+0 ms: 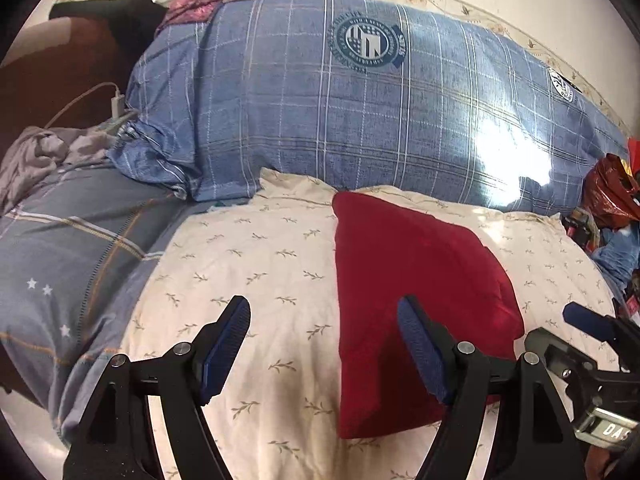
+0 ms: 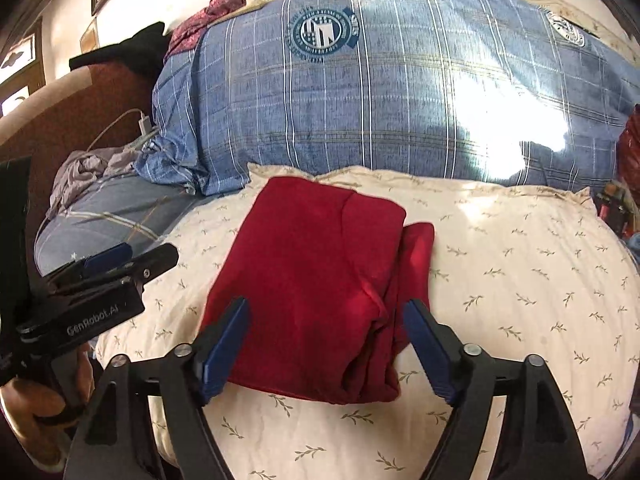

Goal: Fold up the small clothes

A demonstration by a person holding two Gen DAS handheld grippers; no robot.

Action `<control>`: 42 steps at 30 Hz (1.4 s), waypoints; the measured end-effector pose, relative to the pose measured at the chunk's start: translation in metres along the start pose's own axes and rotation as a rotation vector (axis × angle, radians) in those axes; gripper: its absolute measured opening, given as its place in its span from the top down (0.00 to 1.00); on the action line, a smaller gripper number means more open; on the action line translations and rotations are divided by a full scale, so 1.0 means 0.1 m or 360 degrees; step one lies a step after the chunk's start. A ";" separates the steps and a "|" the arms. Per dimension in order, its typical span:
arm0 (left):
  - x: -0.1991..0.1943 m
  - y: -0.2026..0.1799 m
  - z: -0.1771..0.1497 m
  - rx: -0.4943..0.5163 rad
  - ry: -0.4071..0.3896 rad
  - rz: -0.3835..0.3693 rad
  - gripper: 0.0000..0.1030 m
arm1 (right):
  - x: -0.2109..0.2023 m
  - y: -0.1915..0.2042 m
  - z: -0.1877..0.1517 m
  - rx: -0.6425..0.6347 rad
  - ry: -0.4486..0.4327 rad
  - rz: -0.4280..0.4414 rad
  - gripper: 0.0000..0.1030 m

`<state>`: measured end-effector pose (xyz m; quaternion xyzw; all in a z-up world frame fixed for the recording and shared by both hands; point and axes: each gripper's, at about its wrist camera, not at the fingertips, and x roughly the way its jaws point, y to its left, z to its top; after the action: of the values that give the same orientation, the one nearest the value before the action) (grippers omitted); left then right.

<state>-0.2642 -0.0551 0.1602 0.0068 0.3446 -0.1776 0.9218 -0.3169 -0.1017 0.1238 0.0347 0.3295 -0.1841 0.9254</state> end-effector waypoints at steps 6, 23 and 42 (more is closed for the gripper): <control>-0.18 -0.01 -0.05 0.0011 -0.0050 0.0003 0.26 | -0.05 0.00 0.03 0.0029 -0.0021 -0.0017 0.17; -0.26 0.02 -0.06 0.0037 -0.0073 0.0026 0.26 | -0.04 0.04 0.01 0.0030 0.0001 -0.0028 0.11; -0.15 0.01 -0.08 0.0074 -0.0050 0.0012 0.27 | 0.07 0.06 -0.02 0.0028 0.0052 -0.0013 0.11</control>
<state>-0.2791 -0.0479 0.1636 0.0267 0.3258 -0.1820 0.9274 -0.3110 -0.0982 0.1172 0.0446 0.3430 -0.1903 0.9188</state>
